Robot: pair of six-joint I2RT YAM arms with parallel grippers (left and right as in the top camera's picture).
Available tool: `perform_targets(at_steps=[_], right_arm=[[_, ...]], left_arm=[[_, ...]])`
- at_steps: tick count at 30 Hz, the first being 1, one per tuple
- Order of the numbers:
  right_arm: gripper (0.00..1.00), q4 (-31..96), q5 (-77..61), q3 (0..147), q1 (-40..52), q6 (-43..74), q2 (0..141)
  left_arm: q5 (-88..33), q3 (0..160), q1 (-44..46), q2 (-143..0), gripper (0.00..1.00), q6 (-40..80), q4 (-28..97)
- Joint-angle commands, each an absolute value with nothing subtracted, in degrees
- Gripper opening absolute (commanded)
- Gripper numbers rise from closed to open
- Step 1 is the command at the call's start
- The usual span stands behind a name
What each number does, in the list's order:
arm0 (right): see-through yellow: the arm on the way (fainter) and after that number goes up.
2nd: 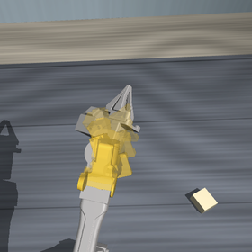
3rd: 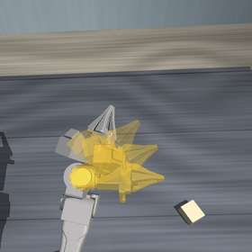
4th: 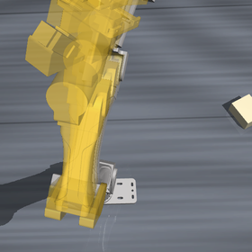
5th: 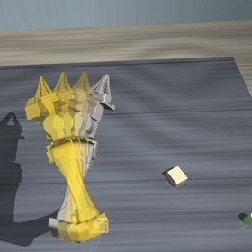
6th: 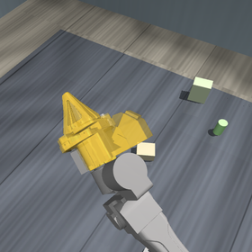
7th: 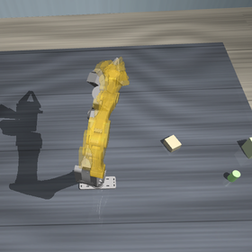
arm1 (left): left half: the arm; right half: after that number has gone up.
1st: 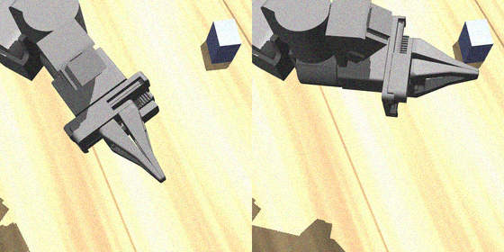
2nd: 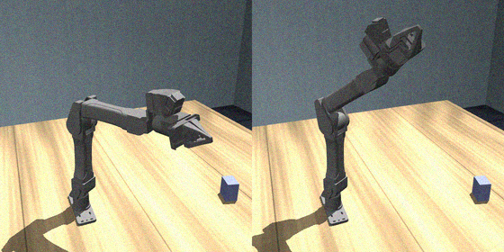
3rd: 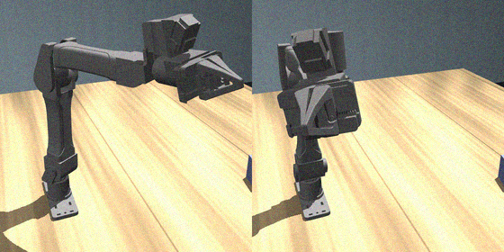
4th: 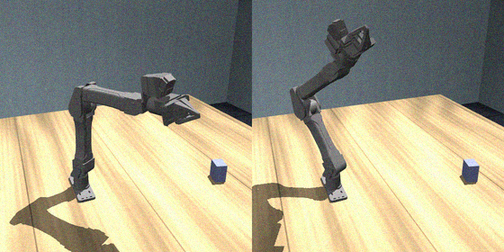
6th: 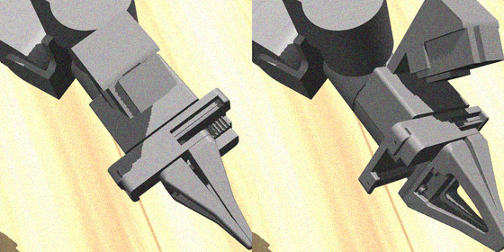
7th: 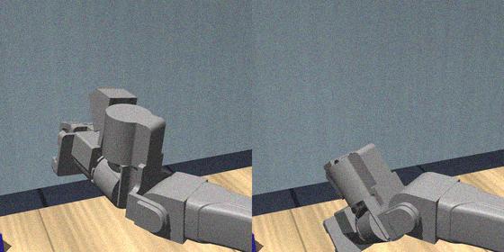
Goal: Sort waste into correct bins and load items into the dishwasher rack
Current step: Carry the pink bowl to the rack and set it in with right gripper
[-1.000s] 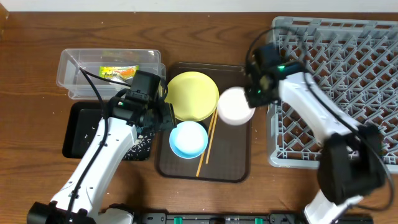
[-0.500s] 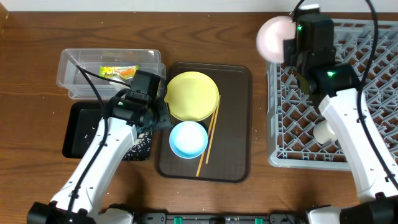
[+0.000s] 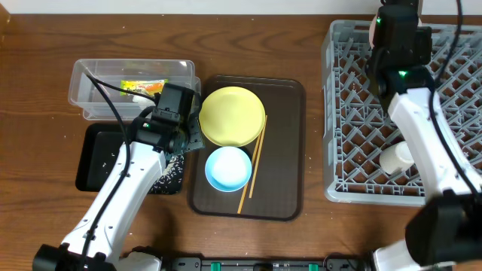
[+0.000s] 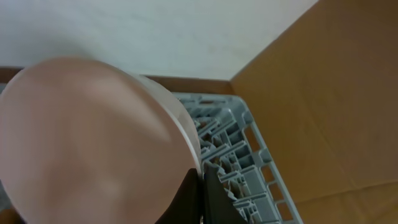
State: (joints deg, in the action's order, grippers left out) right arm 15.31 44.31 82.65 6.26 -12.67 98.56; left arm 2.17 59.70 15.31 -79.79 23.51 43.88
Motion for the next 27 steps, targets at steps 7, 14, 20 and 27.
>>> perform_targets(at_steps=[7,14,20,27], right_arm=[[0.01,6.50,48.10,82.96,5.58,-15.62,107.72],[0.01,6.00,48.23,82.96,5.72,-15.90,112.68],[0.01,5.48,47.77,82.96,7.05,-15.90,113.01],[0.01,7.09,47.79,82.96,9.85,-15.90,113.01]], left_arm=[[3.68,60.12,15.16,-80.09,0.60,22.76,44.07],[3.68,60.12,15.18,-80.09,0.60,23.18,43.86],[3.70,60.12,15.18,-80.09,0.60,23.18,43.83],[3.68,60.12,15.16,-80.09,0.60,23.18,43.86]])
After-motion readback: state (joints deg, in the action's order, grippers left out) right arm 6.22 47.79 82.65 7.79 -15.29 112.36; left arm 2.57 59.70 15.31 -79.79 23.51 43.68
